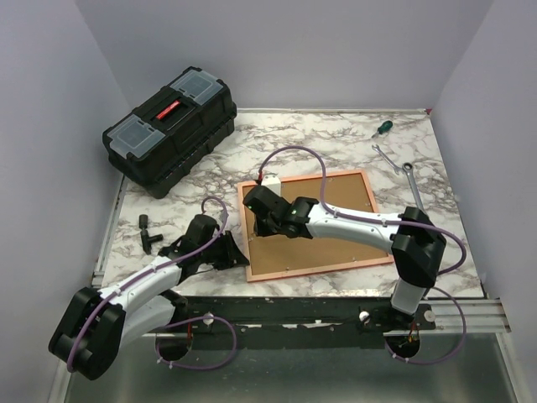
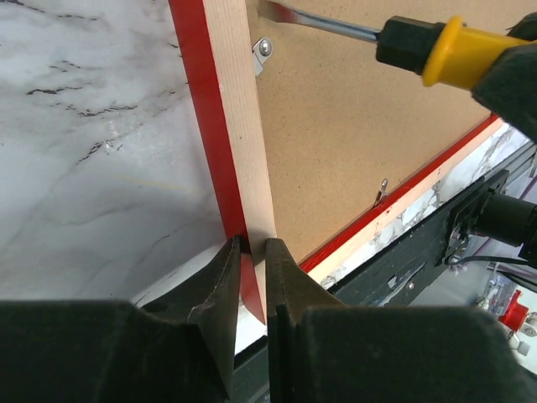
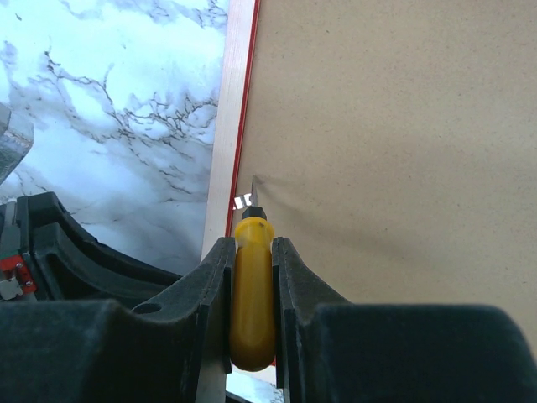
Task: Take the photo out of the frame
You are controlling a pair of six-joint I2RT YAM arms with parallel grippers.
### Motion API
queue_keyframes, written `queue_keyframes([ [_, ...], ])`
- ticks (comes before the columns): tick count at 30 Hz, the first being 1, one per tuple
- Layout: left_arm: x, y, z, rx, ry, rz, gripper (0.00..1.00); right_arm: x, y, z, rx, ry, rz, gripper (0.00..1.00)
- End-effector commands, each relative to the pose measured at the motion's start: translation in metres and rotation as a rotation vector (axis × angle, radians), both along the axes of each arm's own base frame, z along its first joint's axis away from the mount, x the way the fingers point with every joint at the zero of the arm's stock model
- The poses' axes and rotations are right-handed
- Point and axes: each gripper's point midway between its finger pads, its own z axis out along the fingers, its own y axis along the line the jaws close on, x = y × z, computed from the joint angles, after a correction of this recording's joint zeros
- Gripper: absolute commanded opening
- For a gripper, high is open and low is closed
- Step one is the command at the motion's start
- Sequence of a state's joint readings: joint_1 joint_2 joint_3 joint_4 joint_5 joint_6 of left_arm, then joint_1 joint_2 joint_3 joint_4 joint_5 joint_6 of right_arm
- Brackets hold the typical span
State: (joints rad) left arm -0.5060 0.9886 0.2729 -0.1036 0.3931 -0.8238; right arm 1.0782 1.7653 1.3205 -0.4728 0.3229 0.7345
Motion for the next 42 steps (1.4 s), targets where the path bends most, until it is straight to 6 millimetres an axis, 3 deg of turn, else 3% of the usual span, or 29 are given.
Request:
queue_keyframes([
  [1,0.004,0.006,-0.008,0.031,-0.009,0.037,0.15,0.004,0.011,0.005,0.018,-0.011,0.022,0.00],
  [11,0.004,0.009,-0.016,0.053,0.015,0.055,0.00,-0.009,0.017,-0.008,0.022,0.044,0.071,0.01],
  [19,0.006,0.013,-0.021,0.086,0.031,0.081,0.00,-0.027,0.001,-0.020,-0.062,0.073,0.089,0.01],
  [25,0.007,0.016,-0.026,0.109,0.055,0.099,0.00,-0.050,-0.001,-0.027,-0.130,0.122,0.143,0.01],
  [30,0.008,0.017,-0.028,0.121,0.061,0.109,0.00,-0.067,0.002,-0.022,-0.085,0.167,0.177,0.00],
  [34,0.008,0.018,-0.030,0.128,0.066,0.114,0.00,-0.073,-0.006,-0.023,-0.105,0.182,0.179,0.01],
  [38,0.007,0.019,-0.032,0.135,0.070,0.114,0.00,-0.075,-0.027,-0.031,-0.201,0.174,0.170,0.00],
  [42,0.008,0.020,-0.032,0.142,0.067,0.115,0.00,-0.075,-0.035,-0.016,-0.223,0.138,0.168,0.01],
])
